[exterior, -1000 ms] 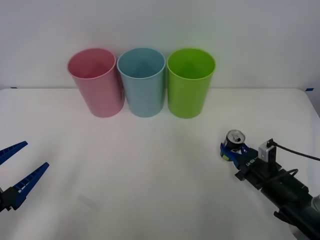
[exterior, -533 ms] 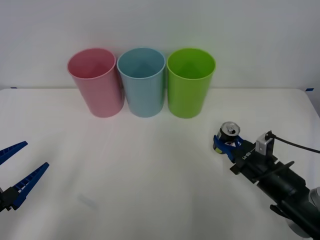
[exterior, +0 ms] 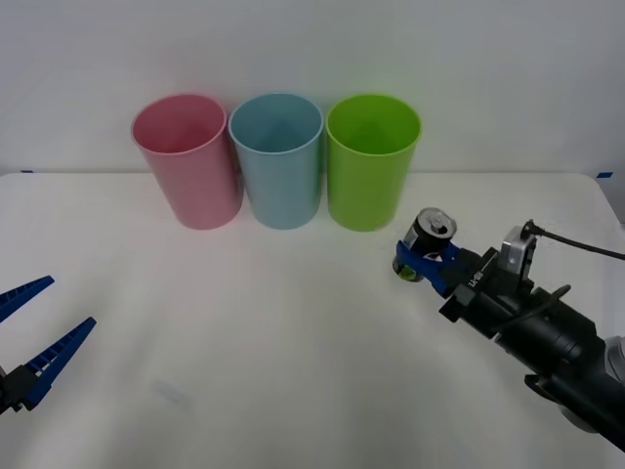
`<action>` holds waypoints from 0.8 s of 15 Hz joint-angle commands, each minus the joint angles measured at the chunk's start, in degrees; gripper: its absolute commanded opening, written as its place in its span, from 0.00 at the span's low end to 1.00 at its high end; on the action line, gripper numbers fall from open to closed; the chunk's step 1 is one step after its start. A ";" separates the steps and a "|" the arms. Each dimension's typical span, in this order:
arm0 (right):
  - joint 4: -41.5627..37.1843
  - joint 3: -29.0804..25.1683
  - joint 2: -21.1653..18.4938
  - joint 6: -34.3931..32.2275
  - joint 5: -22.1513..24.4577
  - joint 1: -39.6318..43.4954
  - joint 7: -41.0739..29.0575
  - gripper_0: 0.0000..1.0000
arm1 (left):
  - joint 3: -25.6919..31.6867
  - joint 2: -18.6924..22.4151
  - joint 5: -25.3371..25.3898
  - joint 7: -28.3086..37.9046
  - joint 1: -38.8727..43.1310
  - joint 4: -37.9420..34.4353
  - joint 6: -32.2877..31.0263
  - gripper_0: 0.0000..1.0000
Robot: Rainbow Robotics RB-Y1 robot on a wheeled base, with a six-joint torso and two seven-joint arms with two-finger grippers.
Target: Grasp the object on the table and drop it into the matching bin: aluminum can to the light blue bin, PET bottle to the pink bin.
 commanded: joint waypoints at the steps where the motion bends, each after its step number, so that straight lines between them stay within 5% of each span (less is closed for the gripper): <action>1: -0.58 0.66 -0.41 0.08 -0.04 -2.59 -0.62 0.00 | 0.00 0.00 0.00 0.00 0.00 0.00 0.00 1.00; 6: -0.58 2.68 -0.67 2.28 1.54 -10.15 -2.29 0.00 | 0.00 0.00 0.00 0.00 0.00 0.00 0.00 1.00; 12: -0.58 9.80 -0.85 15.02 6.38 -18.76 -4.75 0.00 | 0.00 0.00 0.00 0.00 0.00 0.00 0.00 1.00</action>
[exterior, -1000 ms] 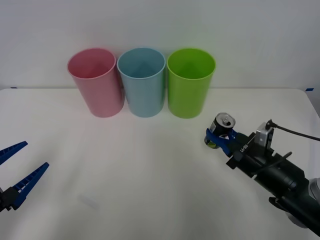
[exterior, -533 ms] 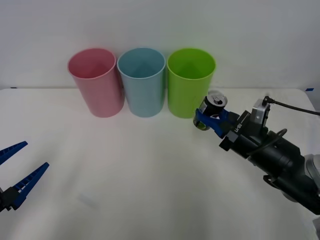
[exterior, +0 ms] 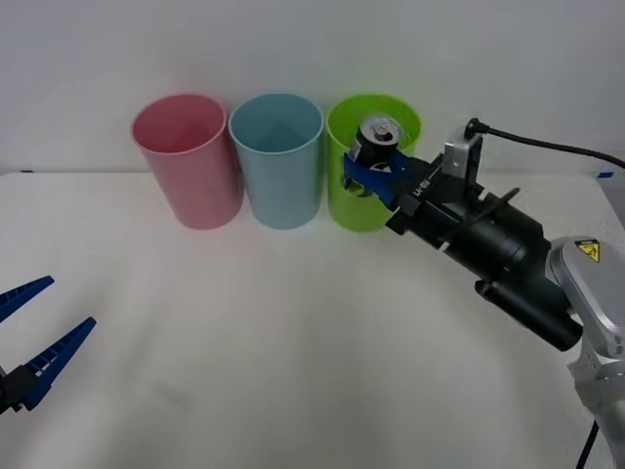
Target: Grasp the object on the table and drop it into the matching bin: aluminum can to the light blue bin, PET bottle to the pink bin.
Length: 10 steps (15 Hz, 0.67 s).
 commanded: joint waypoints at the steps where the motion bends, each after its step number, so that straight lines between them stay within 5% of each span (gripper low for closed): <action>1: 0.53 3.89 0.00 6.54 3.02 -3.87 -1.88 0.00 | 0.00 0.00 0.00 0.00 0.00 0.00 0.00 1.00; 10: 21.10 4.77 7.82 8.39 9.79 -22.24 -3.64 0.00 | 0.00 0.00 0.00 0.00 0.00 0.00 0.00 1.00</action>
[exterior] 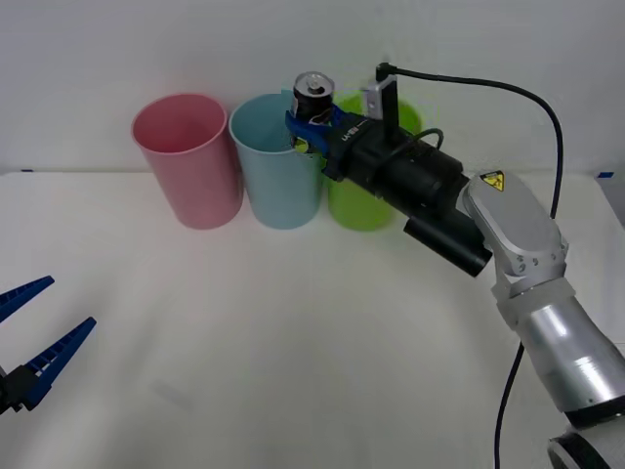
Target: Grasp the object on the table and drop it into the matching bin: aluminum can to the light blue bin, PET bottle to the pink bin.
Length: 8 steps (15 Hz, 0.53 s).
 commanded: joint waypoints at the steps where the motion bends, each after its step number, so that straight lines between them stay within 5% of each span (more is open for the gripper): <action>1: 5.00 -0.46 2.77 1.55 1.92 -4.41 0.25 0.00 | 0.00 0.00 0.00 0.00 0.00 0.00 0.00 1.00; 8: 14.76 -0.54 7.08 7.00 4.64 -12.15 0.78 0.00 | 0.00 0.00 0.00 0.00 0.00 0.00 0.00 1.00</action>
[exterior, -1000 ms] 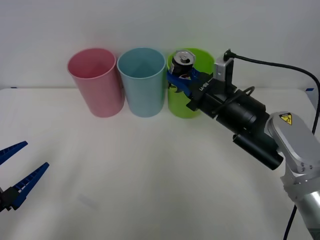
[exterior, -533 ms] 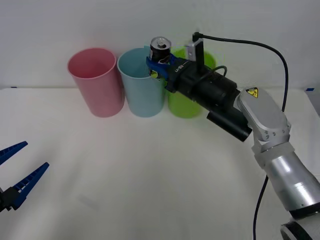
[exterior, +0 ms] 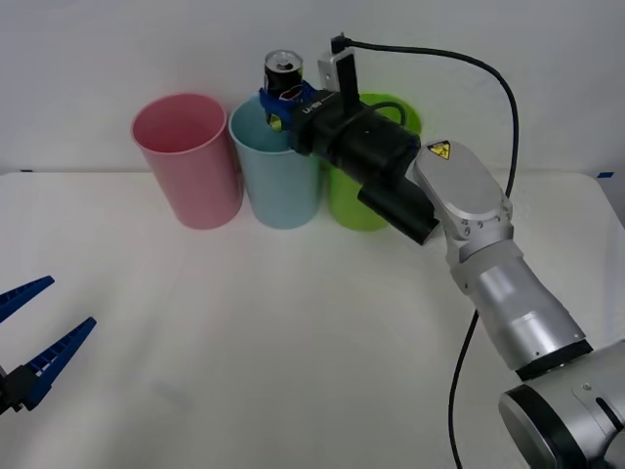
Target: Grasp the object on the table and drop it into the matching bin: aluminum can to the light blue bin, PET bottle to the pink bin.
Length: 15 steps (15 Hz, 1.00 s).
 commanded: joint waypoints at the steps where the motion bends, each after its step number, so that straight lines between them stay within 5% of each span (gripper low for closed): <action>1: 4.09 -0.02 1.50 1.91 0.36 -3.06 0.77 0.00 | 0.00 0.00 0.00 0.00 0.00 0.00 0.00 1.00; 12: 10.68 -0.02 4.31 7.54 1.41 -7.54 3.23 0.01 | 0.00 0.00 0.00 0.00 0.00 0.00 0.00 1.00; 13: 10.59 0.07 4.31 7.54 1.41 -7.54 3.40 0.09 | 0.00 0.00 0.00 0.00 0.00 0.00 0.00 1.00; 14: 10.59 -0.02 4.31 7.54 1.41 -7.54 3.58 0.45 | 0.00 0.00 0.00 0.00 0.00 0.00 0.00 1.00; 15: 10.59 -0.02 4.31 7.54 1.41 -7.54 3.58 0.93 | 0.00 0.00 0.00 0.00 0.00 0.00 0.00 1.00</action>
